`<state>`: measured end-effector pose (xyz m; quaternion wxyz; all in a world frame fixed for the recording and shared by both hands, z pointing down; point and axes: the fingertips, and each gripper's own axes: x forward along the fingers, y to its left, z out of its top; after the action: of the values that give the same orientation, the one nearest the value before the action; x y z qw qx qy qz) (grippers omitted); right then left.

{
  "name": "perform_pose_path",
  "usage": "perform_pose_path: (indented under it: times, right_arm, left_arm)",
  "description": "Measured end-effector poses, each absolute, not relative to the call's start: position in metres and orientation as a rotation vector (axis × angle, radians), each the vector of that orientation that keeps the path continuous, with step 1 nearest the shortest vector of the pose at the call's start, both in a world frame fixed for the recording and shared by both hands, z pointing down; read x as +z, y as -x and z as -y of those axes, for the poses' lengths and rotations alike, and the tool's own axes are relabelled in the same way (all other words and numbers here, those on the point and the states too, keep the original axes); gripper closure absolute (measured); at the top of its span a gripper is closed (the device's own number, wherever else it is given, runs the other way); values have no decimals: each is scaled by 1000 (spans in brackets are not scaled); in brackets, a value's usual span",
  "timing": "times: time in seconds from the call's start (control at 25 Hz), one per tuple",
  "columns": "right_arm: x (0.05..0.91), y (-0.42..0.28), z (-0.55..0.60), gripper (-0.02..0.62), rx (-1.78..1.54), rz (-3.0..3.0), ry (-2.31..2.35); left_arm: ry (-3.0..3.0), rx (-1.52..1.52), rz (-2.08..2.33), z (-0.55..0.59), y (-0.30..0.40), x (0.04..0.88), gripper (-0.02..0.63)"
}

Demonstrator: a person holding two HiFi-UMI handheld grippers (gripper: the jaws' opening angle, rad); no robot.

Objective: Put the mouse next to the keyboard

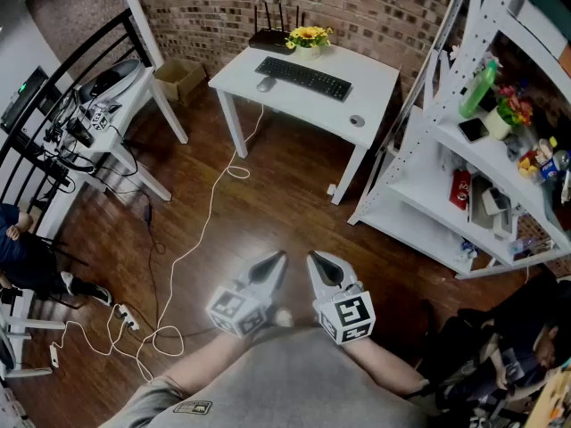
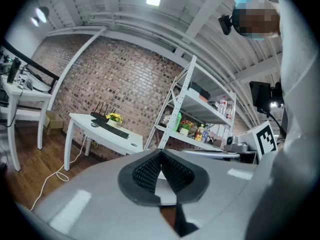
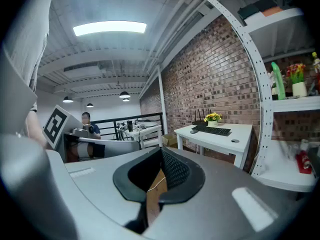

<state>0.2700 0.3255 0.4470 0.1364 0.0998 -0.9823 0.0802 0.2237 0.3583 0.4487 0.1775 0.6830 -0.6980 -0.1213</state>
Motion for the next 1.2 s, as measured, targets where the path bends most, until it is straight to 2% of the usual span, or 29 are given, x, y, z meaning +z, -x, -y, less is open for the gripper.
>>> perform_pose_path:
  times: [0.68, 1.2]
  right_arm:
    - [455, -130, -423, 581, 175, 2835, 267]
    - [465, 4, -413, 581, 179, 2788, 574]
  left_arm:
    - [-1464, -421, 2379, -482, -92, 460, 604]
    - [-1199, -402, 2544, -483, 29, 468, 604]
